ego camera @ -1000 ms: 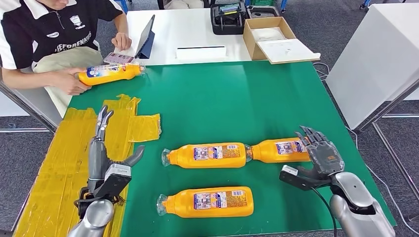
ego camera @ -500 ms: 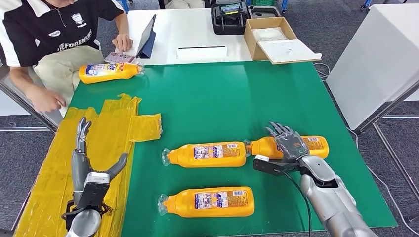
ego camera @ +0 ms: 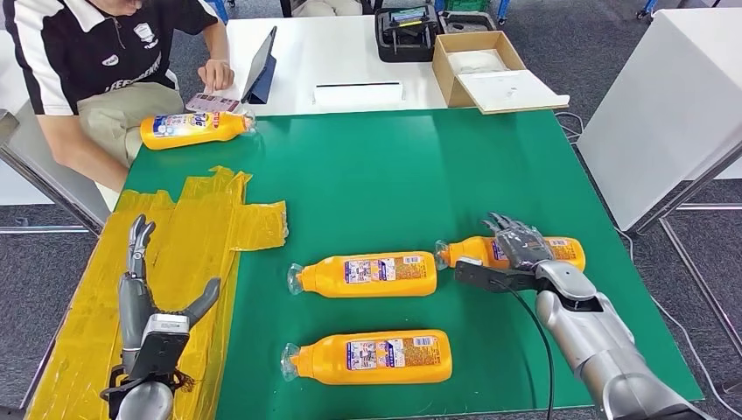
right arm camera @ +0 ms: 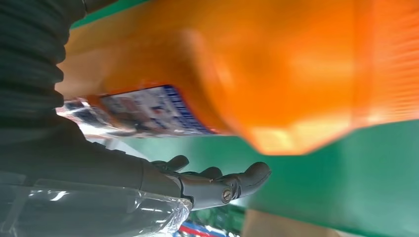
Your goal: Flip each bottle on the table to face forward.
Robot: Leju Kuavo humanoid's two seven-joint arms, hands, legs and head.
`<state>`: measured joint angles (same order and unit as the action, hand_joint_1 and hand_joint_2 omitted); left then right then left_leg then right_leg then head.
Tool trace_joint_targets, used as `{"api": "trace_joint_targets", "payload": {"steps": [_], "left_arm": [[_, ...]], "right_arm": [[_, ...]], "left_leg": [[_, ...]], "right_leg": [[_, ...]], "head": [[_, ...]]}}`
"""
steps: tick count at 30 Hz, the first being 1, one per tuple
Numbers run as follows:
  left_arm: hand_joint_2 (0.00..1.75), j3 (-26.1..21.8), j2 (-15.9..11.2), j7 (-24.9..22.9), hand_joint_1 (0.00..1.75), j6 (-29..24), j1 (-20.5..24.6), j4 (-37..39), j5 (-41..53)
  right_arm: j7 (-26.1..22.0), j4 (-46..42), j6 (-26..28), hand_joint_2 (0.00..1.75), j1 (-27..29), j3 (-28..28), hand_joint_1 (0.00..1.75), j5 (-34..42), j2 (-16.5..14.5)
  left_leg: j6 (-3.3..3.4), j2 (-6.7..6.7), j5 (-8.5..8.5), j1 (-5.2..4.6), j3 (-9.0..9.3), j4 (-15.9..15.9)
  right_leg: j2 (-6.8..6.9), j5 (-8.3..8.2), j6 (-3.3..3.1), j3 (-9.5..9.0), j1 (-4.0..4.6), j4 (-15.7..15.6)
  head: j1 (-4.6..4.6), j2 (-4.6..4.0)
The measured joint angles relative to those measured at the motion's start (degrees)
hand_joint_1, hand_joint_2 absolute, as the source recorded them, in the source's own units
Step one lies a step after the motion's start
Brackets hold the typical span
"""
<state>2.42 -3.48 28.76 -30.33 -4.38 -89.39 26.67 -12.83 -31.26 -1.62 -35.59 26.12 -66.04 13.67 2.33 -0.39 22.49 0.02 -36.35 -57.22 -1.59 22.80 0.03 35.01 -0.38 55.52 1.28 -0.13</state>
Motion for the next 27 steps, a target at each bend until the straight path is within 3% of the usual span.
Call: {"api": "trace_joint_targets", "payload": {"steps": [12, 16, 20, 27], "left_arm": [[1.75, 0.09, 0.77, -0.83, 0.0, -0.84, 1.72, 1.51, 0.37], [1.75, 0.07, 1.01, -1.52, 0.0, -0.73, 2.37, 2.28, 0.49], [1.75, 0.05, 1.23, -1.72, 0.0, -0.59, 2.94, 3.14, 0.58], [1.75, 0.13, 1.96, -1.76, 0.0, -0.49, 4.73, 4.66, 0.75]], "right_arm": [[-1.28, -0.54, -6.82, 1.75, -0.64, -0.02, 0.0, 5.36, 4.92], [-0.88, -4.58, -12.38, 1.75, -0.08, 0.57, 0.0, 9.74, 9.01], [0.24, -7.91, -13.7, 1.75, 0.54, 0.99, 0.0, 12.06, 13.21], [1.75, -8.98, -14.96, 1.75, 2.52, 1.55, 0.0, 13.22, 16.18]], "left_leg": [[0.04, -0.13, 0.0, 0.0, -0.01, -0.02], [0.05, -0.23, -0.01, -0.01, -0.07, -0.02], [0.06, -0.21, 0.0, -0.02, -0.09, -0.02], [0.08, -0.21, 0.01, -0.02, -0.1, -0.03]], "right_leg": [[0.1, -0.02, 0.03, 0.0, -0.02, 0.0], [0.25, -0.02, 0.03, 0.01, -0.02, 0.0], [0.26, -0.02, 0.03, 0.01, -0.02, 0.0], [0.27, -0.02, 0.03, 0.02, -0.03, -0.01]], "head": [[0.03, 0.0], [0.01, 0.0], [0.02, 0.0], [0.02, 0.0]]}}
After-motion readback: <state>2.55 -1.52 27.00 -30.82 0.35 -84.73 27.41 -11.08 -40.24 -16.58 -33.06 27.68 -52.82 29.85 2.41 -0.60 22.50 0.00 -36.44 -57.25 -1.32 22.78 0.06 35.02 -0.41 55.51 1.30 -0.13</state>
